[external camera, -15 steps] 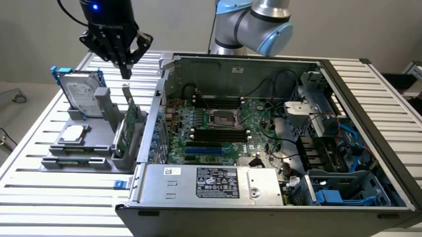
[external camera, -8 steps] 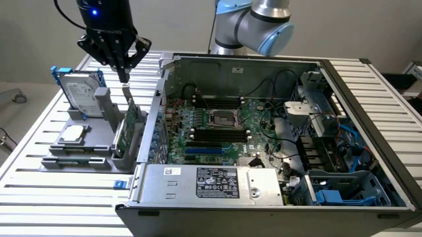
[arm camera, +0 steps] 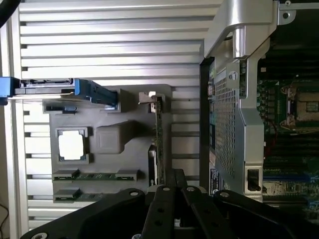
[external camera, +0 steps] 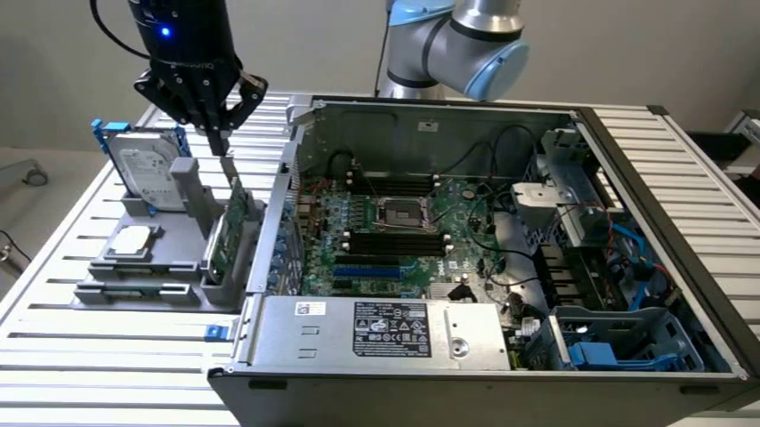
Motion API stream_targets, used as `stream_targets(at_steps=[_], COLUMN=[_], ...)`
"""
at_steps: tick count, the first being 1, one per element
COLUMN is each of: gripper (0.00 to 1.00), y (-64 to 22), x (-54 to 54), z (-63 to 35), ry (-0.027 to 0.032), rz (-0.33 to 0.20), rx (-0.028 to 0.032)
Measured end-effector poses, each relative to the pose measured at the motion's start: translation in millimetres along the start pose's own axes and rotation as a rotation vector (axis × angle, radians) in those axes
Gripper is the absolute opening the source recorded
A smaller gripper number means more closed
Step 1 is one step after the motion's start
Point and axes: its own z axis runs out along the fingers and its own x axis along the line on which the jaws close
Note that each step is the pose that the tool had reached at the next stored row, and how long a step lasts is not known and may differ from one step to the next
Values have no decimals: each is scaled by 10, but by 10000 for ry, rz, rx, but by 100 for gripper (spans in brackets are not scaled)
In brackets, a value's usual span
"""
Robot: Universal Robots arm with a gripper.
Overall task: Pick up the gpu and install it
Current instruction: 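Reach for the gpu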
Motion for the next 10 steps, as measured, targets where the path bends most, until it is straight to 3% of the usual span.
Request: stream_targets(at_steps=[5, 10], gripper=[11, 11], y=[-12, -14], x=[174, 190], z=[46, 45], ry=[-1, -29], rz=[-16, -22], rx=[-1, -5])
